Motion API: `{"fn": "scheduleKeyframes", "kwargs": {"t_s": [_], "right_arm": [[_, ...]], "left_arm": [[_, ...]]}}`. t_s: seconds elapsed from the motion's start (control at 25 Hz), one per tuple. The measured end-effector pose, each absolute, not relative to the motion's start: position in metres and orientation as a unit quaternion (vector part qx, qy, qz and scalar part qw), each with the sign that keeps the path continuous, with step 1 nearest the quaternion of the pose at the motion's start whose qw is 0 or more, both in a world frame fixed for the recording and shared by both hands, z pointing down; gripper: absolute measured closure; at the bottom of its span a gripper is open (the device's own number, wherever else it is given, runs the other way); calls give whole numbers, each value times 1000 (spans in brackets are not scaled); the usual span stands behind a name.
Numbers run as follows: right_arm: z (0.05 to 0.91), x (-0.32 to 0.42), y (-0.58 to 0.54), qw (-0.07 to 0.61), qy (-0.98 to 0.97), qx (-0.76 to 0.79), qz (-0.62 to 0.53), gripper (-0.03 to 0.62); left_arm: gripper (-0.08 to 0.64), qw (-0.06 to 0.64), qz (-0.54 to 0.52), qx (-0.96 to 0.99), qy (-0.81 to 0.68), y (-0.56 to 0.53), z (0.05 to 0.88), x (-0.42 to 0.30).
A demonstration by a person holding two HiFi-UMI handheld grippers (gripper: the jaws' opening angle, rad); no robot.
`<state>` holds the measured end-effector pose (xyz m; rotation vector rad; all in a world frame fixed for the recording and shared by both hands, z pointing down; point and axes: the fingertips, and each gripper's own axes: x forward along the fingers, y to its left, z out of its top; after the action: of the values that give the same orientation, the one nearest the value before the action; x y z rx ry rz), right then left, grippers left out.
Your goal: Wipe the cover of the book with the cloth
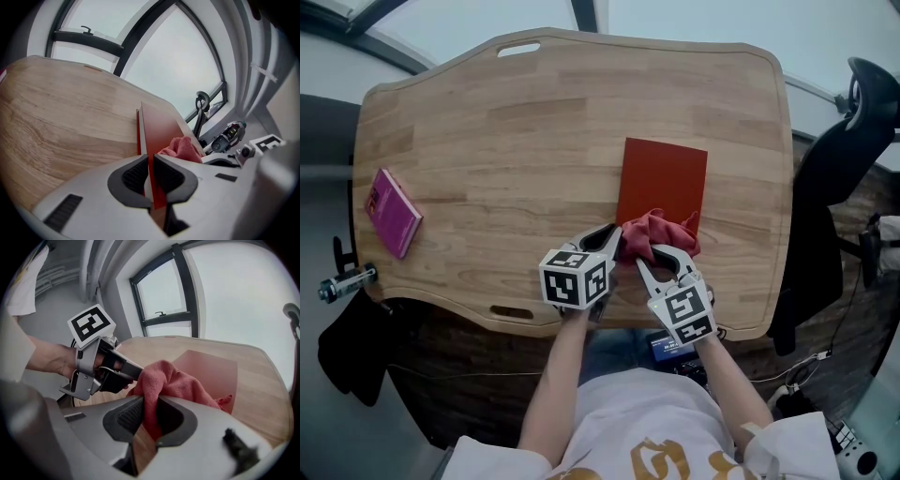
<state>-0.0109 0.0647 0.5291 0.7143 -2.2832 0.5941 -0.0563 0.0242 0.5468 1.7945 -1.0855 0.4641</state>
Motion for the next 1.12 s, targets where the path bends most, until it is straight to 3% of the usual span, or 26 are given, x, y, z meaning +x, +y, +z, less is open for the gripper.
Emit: {"fn": "scheduleKeyframes", "kwargs": {"t_s": [1.12], "right_arm": [[531, -12, 6, 322, -868, 293, 237, 517]], "left_arm": [[518, 483, 193, 735, -435, 24, 547, -56]]}}
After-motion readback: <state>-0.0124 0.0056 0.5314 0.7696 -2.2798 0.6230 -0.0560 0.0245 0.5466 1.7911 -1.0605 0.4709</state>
